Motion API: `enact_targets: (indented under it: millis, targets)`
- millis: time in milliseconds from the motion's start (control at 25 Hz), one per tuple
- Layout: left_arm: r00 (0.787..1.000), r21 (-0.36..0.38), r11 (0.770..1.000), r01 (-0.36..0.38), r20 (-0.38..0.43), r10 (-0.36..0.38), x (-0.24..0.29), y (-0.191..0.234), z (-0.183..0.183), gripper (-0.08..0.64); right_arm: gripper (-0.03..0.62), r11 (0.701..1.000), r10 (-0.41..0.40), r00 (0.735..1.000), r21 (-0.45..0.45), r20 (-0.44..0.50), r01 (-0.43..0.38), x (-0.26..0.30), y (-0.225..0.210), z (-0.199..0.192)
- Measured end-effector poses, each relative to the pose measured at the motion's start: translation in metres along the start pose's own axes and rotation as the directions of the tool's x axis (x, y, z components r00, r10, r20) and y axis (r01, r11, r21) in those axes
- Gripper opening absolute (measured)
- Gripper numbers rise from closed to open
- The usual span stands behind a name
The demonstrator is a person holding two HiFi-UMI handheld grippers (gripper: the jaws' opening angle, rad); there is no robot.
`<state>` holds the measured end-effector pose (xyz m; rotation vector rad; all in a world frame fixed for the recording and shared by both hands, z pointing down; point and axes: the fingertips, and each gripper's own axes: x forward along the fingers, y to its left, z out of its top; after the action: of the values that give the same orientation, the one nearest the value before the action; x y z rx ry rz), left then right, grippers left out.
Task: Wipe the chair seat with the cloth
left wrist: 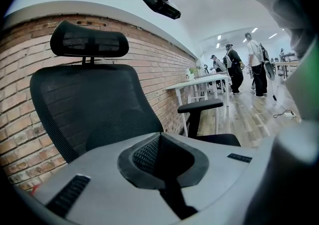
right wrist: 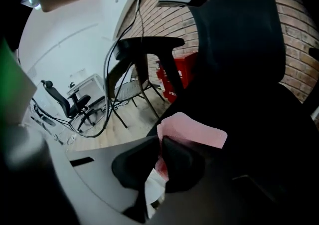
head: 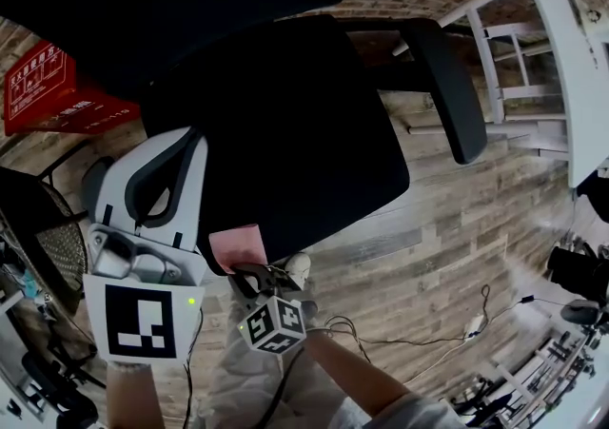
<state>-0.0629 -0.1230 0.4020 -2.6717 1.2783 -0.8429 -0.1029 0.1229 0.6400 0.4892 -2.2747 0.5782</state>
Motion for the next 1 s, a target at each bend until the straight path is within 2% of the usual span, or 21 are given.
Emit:
enact_targets:
  millis: [120,240,400,560,760,1000]
  targets:
    - [1.0,0.002,1.0,-0.001,-0.003,0.001,-0.001,0.0,-0.002,0.018,0.049,0.998,0.035,0.999,-0.043,-0.011,-0.035,0.004,0.014,-0.003]
    - [1.0,-0.001,1.0,0.0,-0.003,0.0,-0.001,0.0,-0.002,0.018,0.049,0.999,0.021,0.999,-0.027,-0.029,-0.021,0.003,0.01,-0.012]
    - [1.0,-0.003,1.0,0.005,-0.006,-0.005,-0.001,-0.003,-0.003,0.018,0.049,0.998,-0.046,0.997,0.037,-0.066,0.048,-0.006,-0.012,-0.035]
    - [1.0,0.0,1.0,0.019,-0.002,-0.019,0.001,-0.01,-0.003,0.018,0.049,0.982,-0.148,0.983,0.098,-0.109,0.159,-0.025,-0.049,-0.065]
    - [0.999,0.01,0.999,0.039,0.005,-0.039,0.007,-0.018,0.002,0.018,0.049,0.93,-0.305,0.936,0.157,-0.174,0.332,-0.064,-0.111,-0.105]
    - [0.998,0.009,0.998,0.061,0.004,-0.061,0.014,-0.031,0.006,0.018,0.049,0.827,-0.48,0.844,0.198,-0.241,0.526,-0.123,-0.193,-0.144]
